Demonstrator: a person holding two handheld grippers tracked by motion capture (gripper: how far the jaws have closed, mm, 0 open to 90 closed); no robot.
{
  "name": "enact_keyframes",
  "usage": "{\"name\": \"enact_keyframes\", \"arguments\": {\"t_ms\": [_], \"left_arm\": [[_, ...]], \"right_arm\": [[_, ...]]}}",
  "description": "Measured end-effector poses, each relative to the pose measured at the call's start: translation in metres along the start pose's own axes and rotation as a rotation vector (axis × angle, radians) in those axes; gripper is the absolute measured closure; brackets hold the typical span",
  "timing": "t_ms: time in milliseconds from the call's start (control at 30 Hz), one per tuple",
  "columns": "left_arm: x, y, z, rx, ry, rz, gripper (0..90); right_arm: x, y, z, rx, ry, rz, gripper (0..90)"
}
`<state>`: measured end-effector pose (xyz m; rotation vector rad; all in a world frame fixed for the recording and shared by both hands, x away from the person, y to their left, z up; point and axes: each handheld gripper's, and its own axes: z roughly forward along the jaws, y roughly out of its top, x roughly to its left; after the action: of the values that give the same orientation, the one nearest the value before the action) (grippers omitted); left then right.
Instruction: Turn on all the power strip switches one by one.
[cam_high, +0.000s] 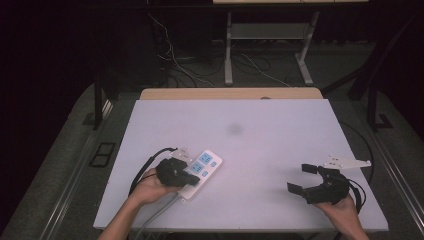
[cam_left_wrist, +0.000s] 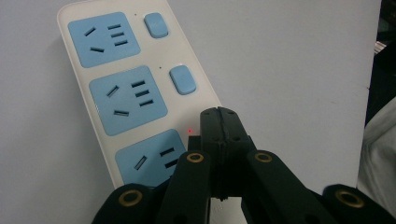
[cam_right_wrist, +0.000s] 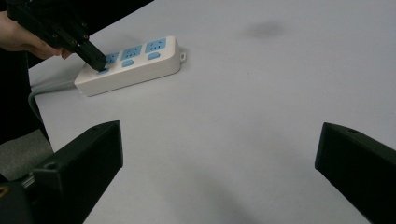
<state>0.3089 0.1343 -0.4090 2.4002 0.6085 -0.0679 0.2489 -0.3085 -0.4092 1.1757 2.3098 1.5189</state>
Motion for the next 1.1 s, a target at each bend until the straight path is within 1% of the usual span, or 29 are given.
{"name": "enact_keyframes", "arguments": {"t_ms": [67, 133, 300, 333, 433, 533, 633, 800, 833, 867, 967, 1100], "left_arm": [[0.0012, 0.0012, 0.0005, 0.009, -0.006, -0.008, 90.0], [0.0003, 0.0016, 0.0013, 0.017, -0.001, -0.006, 90.0], [-0.0001, 0.0007, 0.0010, 0.013, 0.002, -0.008, 90.0], [0.0001, 0.0004, 0.0011, 0.009, 0.003, -0.014, 90.0], [-0.0006, 0.0009, 0.0011, 0.011, 0.008, -0.013, 89.9], [-0.0005, 0.0020, 0.0011, 0.018, 0.008, -0.028, 89.8], [-0.0013, 0.0040, 0.0014, 0.029, 0.012, -0.023, 89.8], [-0.0013, 0.0038, 0.0002, 0.022, 0.011, -0.027, 89.7], [-0.0009, 0.0039, -0.0001, 0.030, -0.002, -0.027, 89.7], [-0.0009, 0.0039, -0.0001, 0.030, -0.002, -0.027, 89.7], [-0.0019, 0.0040, -0.0001, 0.034, -0.009, -0.021, 89.7], [-0.0035, 0.0054, 0.0000, 0.041, -0.004, -0.005, 89.7]], "right_arm": [[-0.0005, 0.0002, -0.0010, -0.003, -0.002, -0.002, 0.7], [-0.0013, 0.0003, -0.0026, -0.010, -0.003, 0.002, 0.8], [-0.0019, -0.0001, -0.0046, -0.018, -0.006, 0.003, 0.7], [-0.0021, -0.0001, -0.0046, -0.018, -0.007, 0.002, 0.7], [-0.0019, -0.0002, -0.0039, -0.014, -0.008, 0.003, 0.7], [-0.0019, -0.0003, -0.0035, -0.008, -0.007, 0.005, 0.7], [-0.0026, -0.0007, -0.0029, -0.006, -0.006, 0.002, 0.7], [-0.0023, -0.0009, -0.0023, -0.003, -0.005, 0.005, 0.7], [-0.0022, -0.0009, -0.0021, -0.001, -0.006, 0.006, 0.7], [-0.0022, -0.0010, -0.0020, -0.001, -0.006, 0.006, 0.7], [-0.0021, -0.0011, -0.0022, -0.001, -0.005, 0.006, 0.7], [-0.0023, -0.0014, -0.0020, -0.001, -0.003, 0.008, 0.7]]}}
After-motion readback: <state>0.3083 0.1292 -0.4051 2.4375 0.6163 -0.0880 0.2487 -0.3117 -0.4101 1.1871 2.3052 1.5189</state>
